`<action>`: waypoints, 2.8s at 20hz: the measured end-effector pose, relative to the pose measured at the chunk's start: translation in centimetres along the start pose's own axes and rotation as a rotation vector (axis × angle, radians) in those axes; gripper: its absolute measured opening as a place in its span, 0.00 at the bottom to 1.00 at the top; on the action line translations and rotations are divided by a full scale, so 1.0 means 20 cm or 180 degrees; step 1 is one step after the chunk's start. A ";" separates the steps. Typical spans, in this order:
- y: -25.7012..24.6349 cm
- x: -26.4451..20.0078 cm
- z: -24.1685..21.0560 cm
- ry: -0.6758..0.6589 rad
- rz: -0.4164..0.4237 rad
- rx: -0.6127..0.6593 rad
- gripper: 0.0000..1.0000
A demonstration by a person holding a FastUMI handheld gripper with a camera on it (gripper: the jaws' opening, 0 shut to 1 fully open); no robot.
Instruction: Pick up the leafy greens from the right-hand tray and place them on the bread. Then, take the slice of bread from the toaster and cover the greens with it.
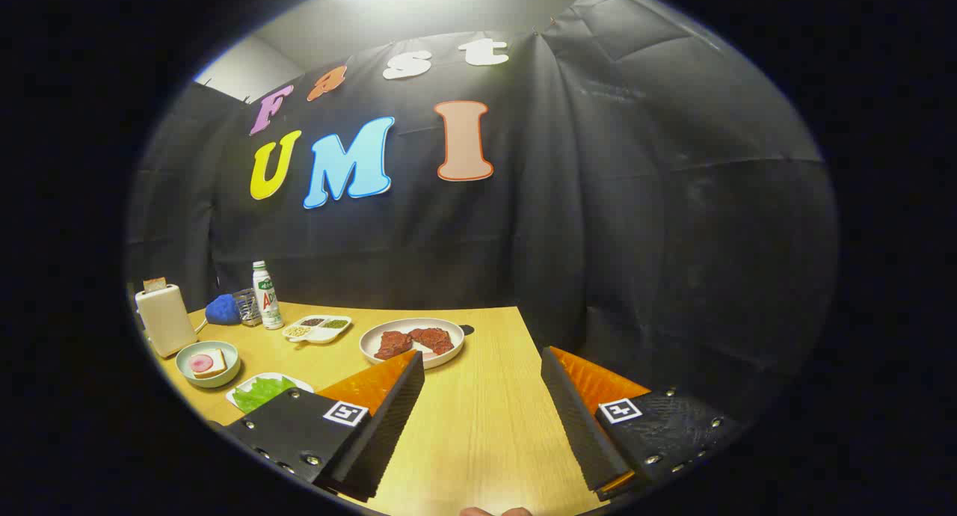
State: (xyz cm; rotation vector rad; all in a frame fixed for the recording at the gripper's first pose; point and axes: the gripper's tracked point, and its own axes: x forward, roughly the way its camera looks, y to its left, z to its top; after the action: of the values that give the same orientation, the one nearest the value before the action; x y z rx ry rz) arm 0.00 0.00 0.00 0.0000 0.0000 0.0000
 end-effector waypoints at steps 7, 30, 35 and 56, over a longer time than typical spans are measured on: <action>0.42 -0.28 0.03 -0.0118 0.0257 -0.0128 0.97; 1.01 -0.03 -0.56 0.1112 0.0822 -0.0174 0.92; 1.08 -0.01 -0.61 0.1305 0.0954 -0.0116 0.72; 1.23 -0.11 -0.31 0.0845 0.1345 0.0060 0.01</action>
State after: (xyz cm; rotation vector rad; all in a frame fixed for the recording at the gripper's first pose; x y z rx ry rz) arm -2.14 24.60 -6.25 0.0187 0.2654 0.4226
